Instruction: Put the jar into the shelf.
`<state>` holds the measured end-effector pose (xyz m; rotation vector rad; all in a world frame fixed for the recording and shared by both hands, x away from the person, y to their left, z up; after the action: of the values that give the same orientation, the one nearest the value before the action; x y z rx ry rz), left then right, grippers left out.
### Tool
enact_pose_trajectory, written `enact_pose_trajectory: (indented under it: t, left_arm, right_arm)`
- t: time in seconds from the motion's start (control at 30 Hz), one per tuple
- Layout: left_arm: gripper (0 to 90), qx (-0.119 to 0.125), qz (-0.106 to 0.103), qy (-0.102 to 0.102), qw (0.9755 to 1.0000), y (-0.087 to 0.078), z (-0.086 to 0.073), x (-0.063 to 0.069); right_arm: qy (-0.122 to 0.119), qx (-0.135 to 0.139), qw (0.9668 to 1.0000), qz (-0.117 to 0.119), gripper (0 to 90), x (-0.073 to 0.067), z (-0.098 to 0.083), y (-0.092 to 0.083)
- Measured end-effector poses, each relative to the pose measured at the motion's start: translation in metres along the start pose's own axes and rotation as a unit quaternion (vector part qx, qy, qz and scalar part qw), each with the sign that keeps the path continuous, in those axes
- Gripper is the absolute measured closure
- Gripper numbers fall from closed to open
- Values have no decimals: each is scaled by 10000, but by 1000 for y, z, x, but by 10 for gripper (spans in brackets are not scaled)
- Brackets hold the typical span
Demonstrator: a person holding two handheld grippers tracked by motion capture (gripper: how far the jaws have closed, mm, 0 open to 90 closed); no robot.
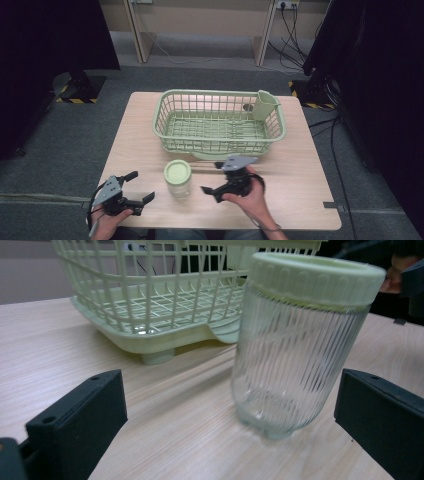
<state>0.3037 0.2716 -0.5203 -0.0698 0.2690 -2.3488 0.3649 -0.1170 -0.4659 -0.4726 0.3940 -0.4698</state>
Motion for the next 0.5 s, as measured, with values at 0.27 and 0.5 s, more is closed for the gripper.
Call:
enact_pose_trajectory:
  t: [0.27,0.5]
  left_arm:
    - [0,3,-94,111,9999,9,9,13]
    - [0,22,-182,256,9995,17,25,21]
  right_arm:
    - [1024,231,9806,-1653,21,78,-93,-99]
    - [1332,481,9723,-1861,21,93,-114,-114]
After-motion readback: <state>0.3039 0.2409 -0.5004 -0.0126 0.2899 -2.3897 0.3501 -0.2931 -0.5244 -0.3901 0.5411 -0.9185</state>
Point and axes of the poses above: each handheld gripper's, and its own axes: y roughly forward along the jaws, z roughly out of its top, x roughly to its right, the point moved 2 cm from there along y, roughly forward along the jaws, and after that the axes turned 7 degrees about y, right-handed, at the moved point
